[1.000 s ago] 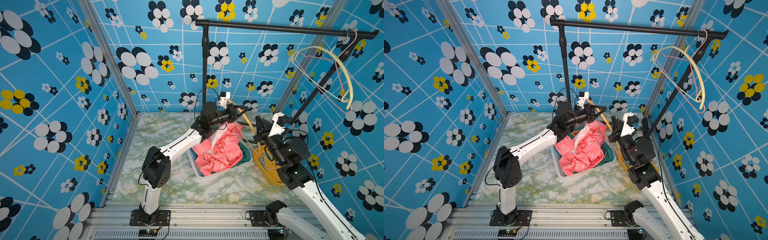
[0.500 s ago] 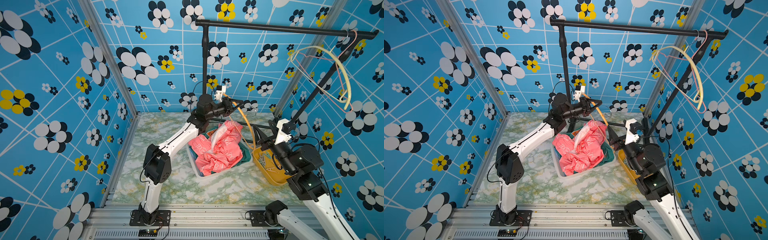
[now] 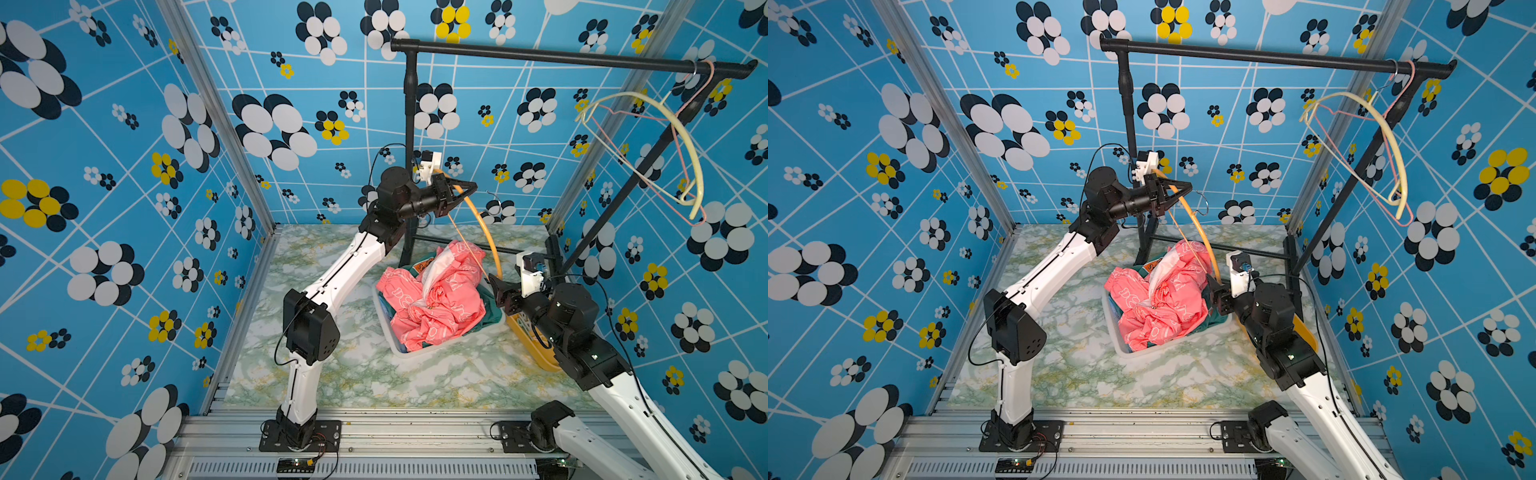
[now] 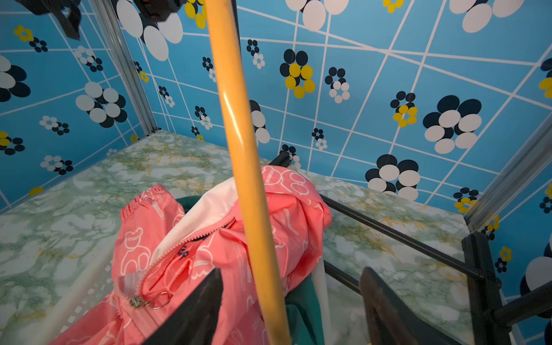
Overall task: Remove the clothespins securing jackets to the hanger
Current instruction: Place the hanger at the clothesline.
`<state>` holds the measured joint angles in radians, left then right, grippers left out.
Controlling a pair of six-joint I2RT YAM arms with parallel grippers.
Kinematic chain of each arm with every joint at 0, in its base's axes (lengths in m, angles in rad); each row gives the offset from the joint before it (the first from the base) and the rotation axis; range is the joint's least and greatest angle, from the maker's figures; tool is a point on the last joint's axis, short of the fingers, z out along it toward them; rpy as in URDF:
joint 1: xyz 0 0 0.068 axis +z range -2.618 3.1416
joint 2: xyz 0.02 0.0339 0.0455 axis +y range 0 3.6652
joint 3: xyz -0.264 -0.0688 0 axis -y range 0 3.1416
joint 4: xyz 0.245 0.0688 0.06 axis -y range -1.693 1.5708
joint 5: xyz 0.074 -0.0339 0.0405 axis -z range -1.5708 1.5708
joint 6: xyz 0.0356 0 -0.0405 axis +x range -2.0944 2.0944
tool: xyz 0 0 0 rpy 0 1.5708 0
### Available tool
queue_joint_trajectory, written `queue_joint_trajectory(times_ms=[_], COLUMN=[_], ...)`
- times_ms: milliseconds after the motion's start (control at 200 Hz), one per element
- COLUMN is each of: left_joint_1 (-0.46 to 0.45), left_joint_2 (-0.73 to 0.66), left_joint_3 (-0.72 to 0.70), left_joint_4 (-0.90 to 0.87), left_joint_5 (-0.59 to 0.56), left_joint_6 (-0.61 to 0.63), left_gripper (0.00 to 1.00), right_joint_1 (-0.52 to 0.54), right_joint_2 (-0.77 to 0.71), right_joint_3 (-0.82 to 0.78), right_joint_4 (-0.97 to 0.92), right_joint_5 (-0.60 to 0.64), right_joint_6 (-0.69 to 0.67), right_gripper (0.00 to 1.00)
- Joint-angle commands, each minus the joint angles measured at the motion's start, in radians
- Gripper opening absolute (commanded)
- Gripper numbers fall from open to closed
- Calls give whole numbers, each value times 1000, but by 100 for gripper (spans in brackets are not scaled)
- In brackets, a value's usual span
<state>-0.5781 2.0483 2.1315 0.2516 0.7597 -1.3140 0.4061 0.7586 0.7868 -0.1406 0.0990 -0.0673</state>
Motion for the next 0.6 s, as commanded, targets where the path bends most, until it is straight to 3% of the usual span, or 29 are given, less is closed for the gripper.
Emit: queue_joint_trajectory(times_ms=[0,235,405,595], left_joint_1=[2,6,6,6], left_joint_2=[-26,-47,-38,-68], left_joint_3=[48,44,47,41], left_joint_4=[-9,-27,-20,-69], left_joint_5=[23,10,-3,-18], left_joint_6=[12,33,24,75], left_gripper=[0,0,0,0], right_joint_1=[5,5,5,5], right_joint_2=[7,21,48,66], right_joint_3=[-15,-54,-59,-47], right_joint_4=[42,74,99,100], right_joint_5=[16,8,-24,-15], right_joint_6=[17,56,75,72], right_gripper=[73,64,29,1])
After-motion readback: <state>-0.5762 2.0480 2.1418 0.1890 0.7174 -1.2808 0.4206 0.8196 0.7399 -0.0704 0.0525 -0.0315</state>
